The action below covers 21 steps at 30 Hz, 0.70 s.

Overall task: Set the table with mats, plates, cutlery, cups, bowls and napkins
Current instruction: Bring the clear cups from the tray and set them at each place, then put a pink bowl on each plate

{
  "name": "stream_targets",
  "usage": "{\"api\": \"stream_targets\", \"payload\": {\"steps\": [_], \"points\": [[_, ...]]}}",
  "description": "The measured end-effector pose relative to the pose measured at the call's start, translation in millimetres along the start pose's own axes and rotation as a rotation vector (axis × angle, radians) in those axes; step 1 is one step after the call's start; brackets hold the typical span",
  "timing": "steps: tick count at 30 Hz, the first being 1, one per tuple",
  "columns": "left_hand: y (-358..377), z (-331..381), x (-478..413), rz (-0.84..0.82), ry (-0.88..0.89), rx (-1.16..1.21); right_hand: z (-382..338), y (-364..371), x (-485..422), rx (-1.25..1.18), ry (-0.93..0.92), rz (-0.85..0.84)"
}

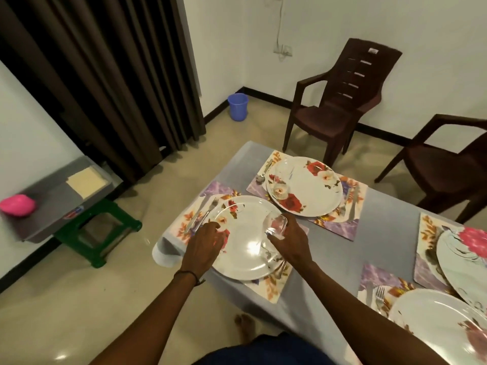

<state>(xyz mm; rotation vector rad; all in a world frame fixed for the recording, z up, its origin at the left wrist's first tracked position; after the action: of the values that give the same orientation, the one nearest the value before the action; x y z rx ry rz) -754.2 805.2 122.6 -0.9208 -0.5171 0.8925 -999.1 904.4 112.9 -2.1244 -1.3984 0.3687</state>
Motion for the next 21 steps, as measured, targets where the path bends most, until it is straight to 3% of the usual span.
{"api": "stream_targets", "payload": {"steps": [14,21], "points": [[2,-17,-86,-0.178,0.072,0.032,22,28,-50,-0.008,0.126,0.024],[-3,-4,-97,-0.167,0.124,0.038,12,33,-50,0.032,0.147,0.092]]}}
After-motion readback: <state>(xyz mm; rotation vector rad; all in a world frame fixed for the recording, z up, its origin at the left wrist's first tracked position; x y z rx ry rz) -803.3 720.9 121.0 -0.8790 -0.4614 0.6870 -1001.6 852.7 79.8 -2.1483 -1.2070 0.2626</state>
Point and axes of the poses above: each hand's wrist, its own x-axis away from the middle knuckle, its own y-axis out of the palm, z = x × y, the point moved 2 cm from there along -x, towards the middle knuckle, and after that the axes turned 8 degrees about -z, right-handed, at the moved point
